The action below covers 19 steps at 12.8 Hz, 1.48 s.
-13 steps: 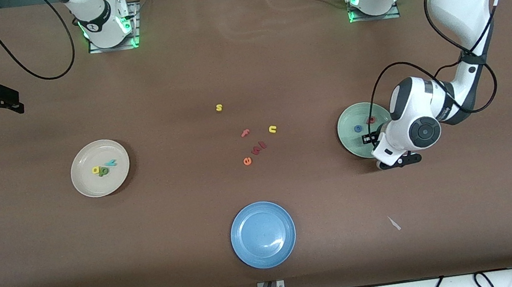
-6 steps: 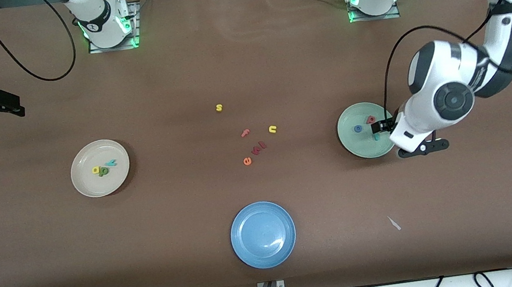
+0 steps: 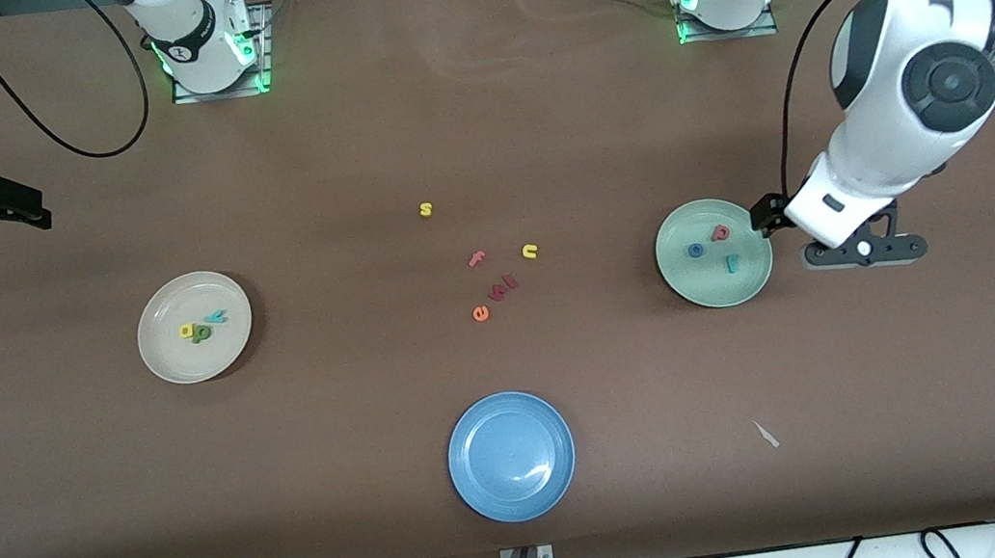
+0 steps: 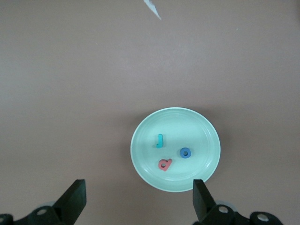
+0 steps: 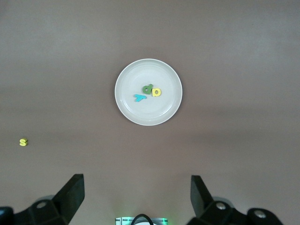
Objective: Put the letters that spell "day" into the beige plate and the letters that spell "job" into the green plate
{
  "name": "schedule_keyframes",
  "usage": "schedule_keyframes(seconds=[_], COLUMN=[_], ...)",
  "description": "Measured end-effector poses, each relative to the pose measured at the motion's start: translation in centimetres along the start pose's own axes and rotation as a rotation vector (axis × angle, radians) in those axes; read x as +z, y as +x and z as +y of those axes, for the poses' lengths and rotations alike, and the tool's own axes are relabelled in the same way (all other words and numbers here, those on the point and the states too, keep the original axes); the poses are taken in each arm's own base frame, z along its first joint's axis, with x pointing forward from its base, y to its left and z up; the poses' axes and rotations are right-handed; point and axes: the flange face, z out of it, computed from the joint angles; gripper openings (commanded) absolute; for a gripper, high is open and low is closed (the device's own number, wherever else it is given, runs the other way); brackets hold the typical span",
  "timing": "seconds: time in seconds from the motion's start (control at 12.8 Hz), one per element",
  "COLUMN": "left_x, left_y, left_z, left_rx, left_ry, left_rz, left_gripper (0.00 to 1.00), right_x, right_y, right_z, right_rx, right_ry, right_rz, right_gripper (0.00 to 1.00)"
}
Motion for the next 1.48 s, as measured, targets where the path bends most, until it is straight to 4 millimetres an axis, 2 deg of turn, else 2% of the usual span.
schedule_keyframes(seconds=[0.31,0.47,0.7,0.78,0.93,1.17,1.48], left_x=[-7.7,-10.1,-12.8,-13.1,-12.4,-11.8,-11.5], left_y=[-0.6,-1.0,-2.9,-3.6,-5.0,-5.8,-5.7], left_z=[-1.9,-2.6,-4.9,-5.5,-5.4,-5.6,-8.8], left_rx=[0.017,0.009,-0.004,-0.005,-0.004,0.056,0.076], left_ry=[0.004,-0.056,-0.094,-0.089,-0.082,-0.077,-0.076], left_rz=[0.022,0.045,0.065,0.063,0.04,0.043,0.049], left_gripper=[1.0,1.0,1.0,1.0,1.0,1.0,1.0], right_x=[0.0,0.0,0.0,0.0,0.1,0.5,0.6], right_y=[0.0,0.0,0.0,0.0,0.0,0.3,0.3], right_z=[-0.2,0.0,1.3,1.4,1.3,1.1,1.0], right_rx=[-0.001,0.003,0.028,0.031,0.029,0.026,0.025], right_ry=[0.0,0.0,0.003,0.003,0.003,0.002,0.002], right_rz=[0.0,0.0,0.0,0.0,-0.001,-0.009,-0.011], right_gripper=[1.0,1.0,1.0,1.0,1.0,1.0,1.0])
